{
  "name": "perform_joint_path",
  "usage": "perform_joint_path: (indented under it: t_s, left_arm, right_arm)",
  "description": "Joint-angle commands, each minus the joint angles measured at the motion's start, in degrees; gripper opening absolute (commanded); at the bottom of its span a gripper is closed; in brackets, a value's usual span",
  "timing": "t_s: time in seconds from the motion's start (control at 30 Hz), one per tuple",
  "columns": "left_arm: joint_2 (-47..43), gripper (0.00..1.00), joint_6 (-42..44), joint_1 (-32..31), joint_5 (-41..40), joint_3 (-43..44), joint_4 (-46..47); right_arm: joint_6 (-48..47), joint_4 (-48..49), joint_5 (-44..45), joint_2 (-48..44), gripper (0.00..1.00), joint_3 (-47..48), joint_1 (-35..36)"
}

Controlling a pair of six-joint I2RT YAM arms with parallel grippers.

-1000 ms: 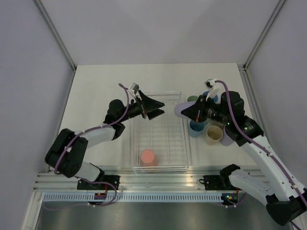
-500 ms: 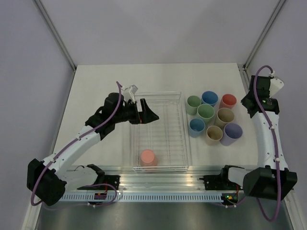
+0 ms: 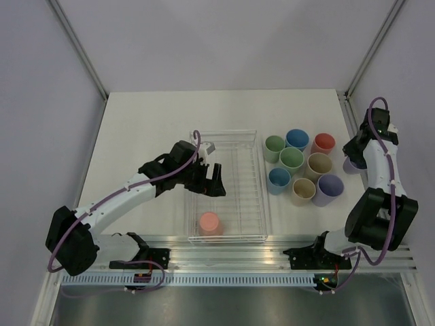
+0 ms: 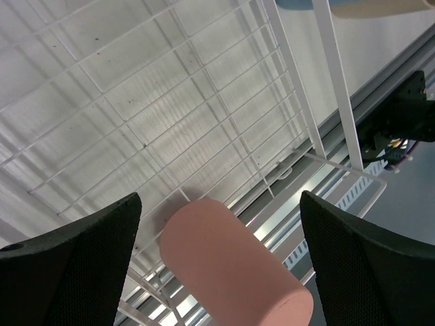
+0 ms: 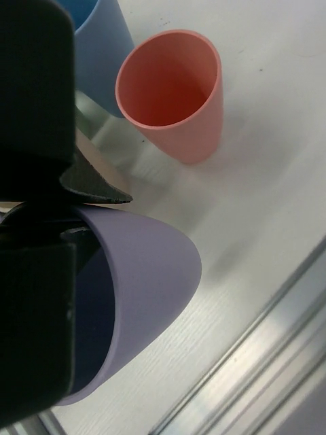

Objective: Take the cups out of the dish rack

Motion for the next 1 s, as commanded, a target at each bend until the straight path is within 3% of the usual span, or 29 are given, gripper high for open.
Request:
perform_joint_path:
  t_s: [0.0, 0.3, 0.63, 0.83, 0.97]
  left_arm:
    - [0.6, 1.00, 4.7, -2.3, -1.3, 2.5, -1.3]
    - [2.0, 1.00, 6.9, -5.8, -1.2, 1.5, -2.2]
    - [2.1, 1.00, 7.1, -7.8, -1.7, 2.1, -3.9]
    - [2.5, 1.00, 7.0, -8.3, -2.3, 3.4, -4.8]
    - [3.0, 1.00, 7.3, -8.7, -2.7, 4.7, -5.7]
  right_arm:
    - [-1.6, 3.1, -8.6, 4.3, 0.01, -1.6, -0.3]
    - [-2.1, 5.4, -10.5, 11.4, 0.01, -4.8, 0.5]
    - [-2.1, 6.4, -9.8, 11.4, 0.01, -5.3, 0.9]
    - [-2.2, 4.5, -8.7, 9.4, 0.34, -3.2, 0.9]
    - [-2.1, 3.2, -9.0, 7.4, 0.44, -1.8, 0.9]
